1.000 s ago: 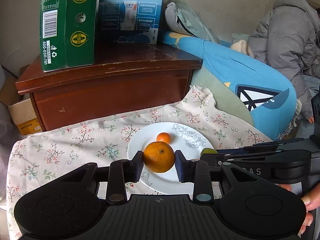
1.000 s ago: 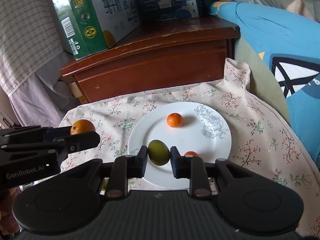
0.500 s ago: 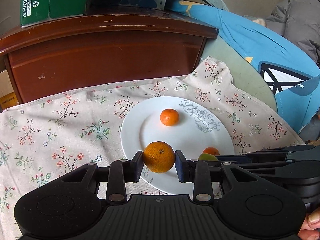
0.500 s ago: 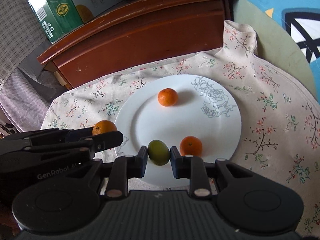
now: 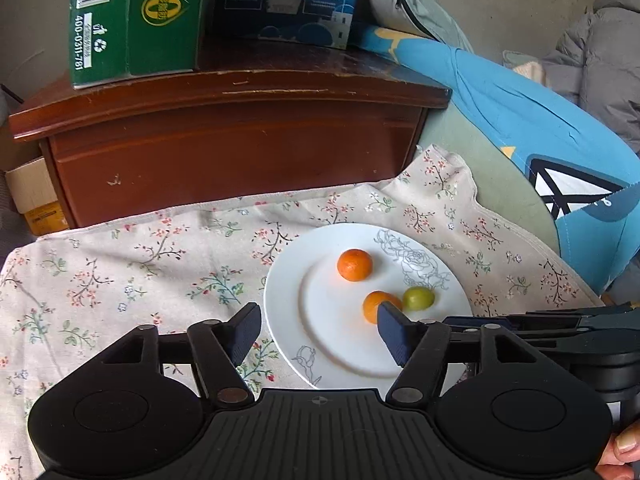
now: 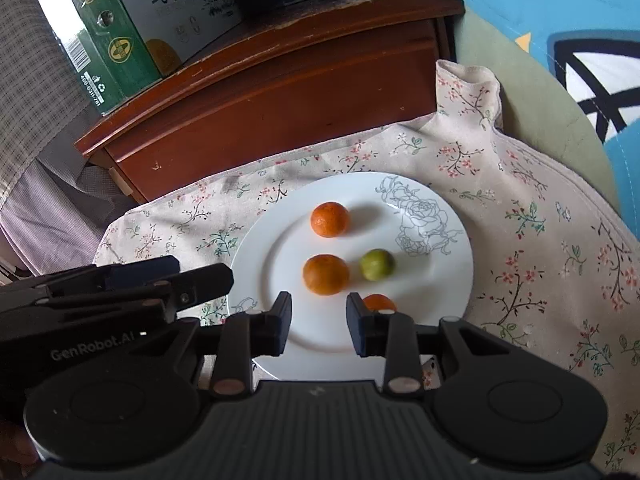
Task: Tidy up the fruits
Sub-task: 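Carry the orange and green fruit onto the plate and open both grippers, then move both open grippers back to the fruit cluster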
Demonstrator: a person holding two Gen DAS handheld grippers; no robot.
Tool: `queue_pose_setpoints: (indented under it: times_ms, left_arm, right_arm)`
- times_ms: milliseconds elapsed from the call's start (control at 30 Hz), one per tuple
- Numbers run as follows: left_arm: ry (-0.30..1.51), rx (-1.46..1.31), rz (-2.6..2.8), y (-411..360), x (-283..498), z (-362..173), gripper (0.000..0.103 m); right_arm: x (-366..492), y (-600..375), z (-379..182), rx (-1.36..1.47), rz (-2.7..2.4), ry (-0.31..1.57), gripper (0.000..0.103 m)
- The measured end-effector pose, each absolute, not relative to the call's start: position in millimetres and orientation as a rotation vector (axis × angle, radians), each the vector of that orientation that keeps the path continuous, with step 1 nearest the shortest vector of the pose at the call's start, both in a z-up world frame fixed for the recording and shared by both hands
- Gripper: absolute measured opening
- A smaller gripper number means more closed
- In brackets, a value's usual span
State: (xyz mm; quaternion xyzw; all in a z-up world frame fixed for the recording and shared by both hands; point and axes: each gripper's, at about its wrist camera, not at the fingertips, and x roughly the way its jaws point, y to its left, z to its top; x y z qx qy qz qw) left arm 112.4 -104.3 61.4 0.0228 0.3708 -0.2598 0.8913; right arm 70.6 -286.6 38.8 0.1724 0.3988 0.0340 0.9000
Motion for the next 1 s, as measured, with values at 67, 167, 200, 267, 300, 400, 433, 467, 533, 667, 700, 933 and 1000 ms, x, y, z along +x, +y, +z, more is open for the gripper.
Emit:
queue_pose_setpoints:
  times_ms: [67, 167, 200, 267, 300, 400, 433, 467, 533, 667, 700, 933, 1000]
  left_arm:
    - [0.772, 0.043, -0.523, -99, 109, 66, 0.066]
    - [0.777, 0.059, -0.505, -89, 101, 67, 0.066]
    - [0.779, 0.069, -0.493, -87, 98, 67, 0.066]
    - [0.782, 0.08, -0.473, -81, 91, 65, 0.067]
    - [0.788, 0.077, -0.457, -76, 88, 63, 0.068]
    - [0.823, 0.067, -0.433, -65, 80, 59, 0.077]
    - [0.832, 0.068, -0.429, -61, 77, 57, 0.077]
    - [0.84, 0.069, -0.426, -58, 74, 56, 0.078]
    - [0.859, 0.064, -0.421, -51, 69, 53, 0.078]
    - [0.883, 0.034, -0.407, -39, 59, 50, 0.078]
    - [0.884, 0.03, -0.415, -37, 56, 50, 0.078]
    - [0.909, 0.043, -0.461, -29, 38, 47, 0.079]
    - [0.923, 0.043, -0.487, -30, 34, 47, 0.079]
  right_arm:
    - [70, -283, 39, 0.352, 0.088, 0.834, 0.037]
    - [68, -275, 39, 0.325, 0.11, 0.842, 0.037]
    - [67, -273, 39, 0.317, 0.118, 0.843, 0.037]
    - [64, -269, 39, 0.303, 0.128, 0.851, 0.039]
    - [63, -267, 38, 0.297, 0.131, 0.854, 0.042]
    - [60, -262, 37, 0.273, 0.135, 0.866, 0.043]
    - [59, -261, 37, 0.265, 0.133, 0.875, 0.043]
    - [58, -260, 36, 0.262, 0.132, 0.878, 0.047]
    - [55, -258, 36, 0.256, 0.137, 0.879, 0.053]
    - [48, -255, 37, 0.229, 0.152, 0.887, 0.062]
    - [46, -255, 37, 0.224, 0.158, 0.889, 0.062]
    - [32, -257, 35, 0.201, 0.207, 0.919, 0.063]
    - [28, -258, 34, 0.198, 0.22, 0.933, 0.063]
